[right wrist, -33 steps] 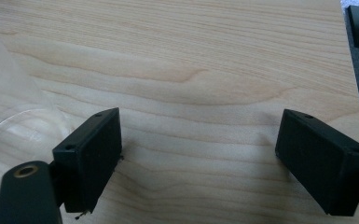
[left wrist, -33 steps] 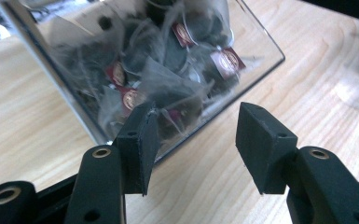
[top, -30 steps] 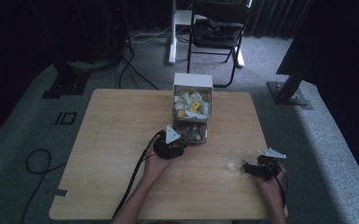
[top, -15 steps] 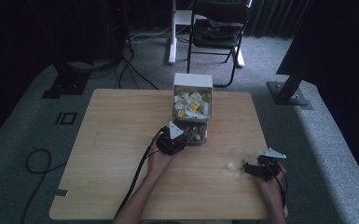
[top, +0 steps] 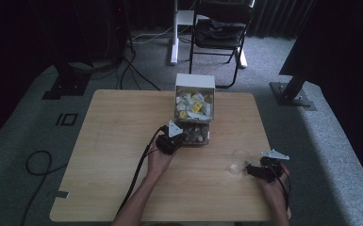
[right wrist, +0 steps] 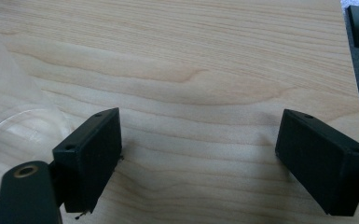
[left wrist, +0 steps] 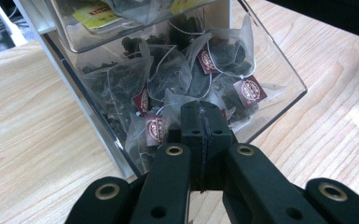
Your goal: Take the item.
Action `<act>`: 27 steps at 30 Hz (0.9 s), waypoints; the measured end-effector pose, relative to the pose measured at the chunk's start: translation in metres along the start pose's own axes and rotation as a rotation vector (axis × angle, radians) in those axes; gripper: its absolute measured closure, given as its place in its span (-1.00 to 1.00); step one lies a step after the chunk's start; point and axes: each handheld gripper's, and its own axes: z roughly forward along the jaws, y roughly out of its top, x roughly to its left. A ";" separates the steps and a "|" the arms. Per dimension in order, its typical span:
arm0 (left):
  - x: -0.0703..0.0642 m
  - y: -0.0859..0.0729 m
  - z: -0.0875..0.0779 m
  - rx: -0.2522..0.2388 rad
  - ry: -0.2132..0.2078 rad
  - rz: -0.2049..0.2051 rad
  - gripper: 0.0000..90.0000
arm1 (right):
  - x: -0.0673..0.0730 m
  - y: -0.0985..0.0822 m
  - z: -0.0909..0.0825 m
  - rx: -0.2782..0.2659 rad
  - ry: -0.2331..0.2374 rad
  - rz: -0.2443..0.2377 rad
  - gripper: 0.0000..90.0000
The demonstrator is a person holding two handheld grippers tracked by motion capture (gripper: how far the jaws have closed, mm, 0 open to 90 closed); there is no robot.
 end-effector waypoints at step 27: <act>0.003 0.011 -0.017 -0.027 -0.050 -0.005 1.00 | 0.000 0.000 0.000 -0.001 0.000 -0.001 -0.68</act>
